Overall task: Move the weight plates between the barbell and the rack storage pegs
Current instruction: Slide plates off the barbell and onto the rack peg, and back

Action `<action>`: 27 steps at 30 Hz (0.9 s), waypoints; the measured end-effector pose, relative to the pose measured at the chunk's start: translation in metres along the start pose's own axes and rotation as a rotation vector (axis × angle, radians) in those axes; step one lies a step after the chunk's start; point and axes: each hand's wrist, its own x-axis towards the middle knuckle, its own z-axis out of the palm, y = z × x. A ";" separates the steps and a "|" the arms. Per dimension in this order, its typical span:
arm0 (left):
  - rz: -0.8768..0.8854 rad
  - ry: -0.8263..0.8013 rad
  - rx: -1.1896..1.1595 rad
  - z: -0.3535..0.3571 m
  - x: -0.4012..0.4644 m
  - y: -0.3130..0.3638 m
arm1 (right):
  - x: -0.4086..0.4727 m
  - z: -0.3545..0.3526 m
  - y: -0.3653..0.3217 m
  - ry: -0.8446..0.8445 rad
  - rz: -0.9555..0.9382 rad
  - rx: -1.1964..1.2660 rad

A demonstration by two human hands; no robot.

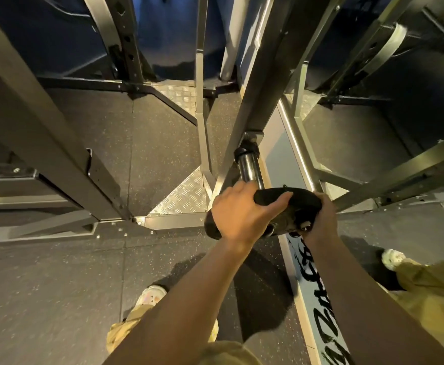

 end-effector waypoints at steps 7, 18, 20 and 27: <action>0.021 0.078 -0.067 0.008 -0.002 -0.015 | -0.001 0.005 -0.007 0.061 -0.014 -0.113; -0.725 -0.227 -0.849 0.015 -0.019 -0.077 | -0.031 0.064 -0.009 0.151 -1.111 -1.001; -0.747 -0.214 -0.822 0.018 -0.016 -0.076 | -0.029 0.065 -0.007 0.158 -1.173 -0.970; -0.488 -0.186 -0.630 0.007 -0.002 -0.071 | -0.007 0.048 -0.018 0.083 -0.834 -0.809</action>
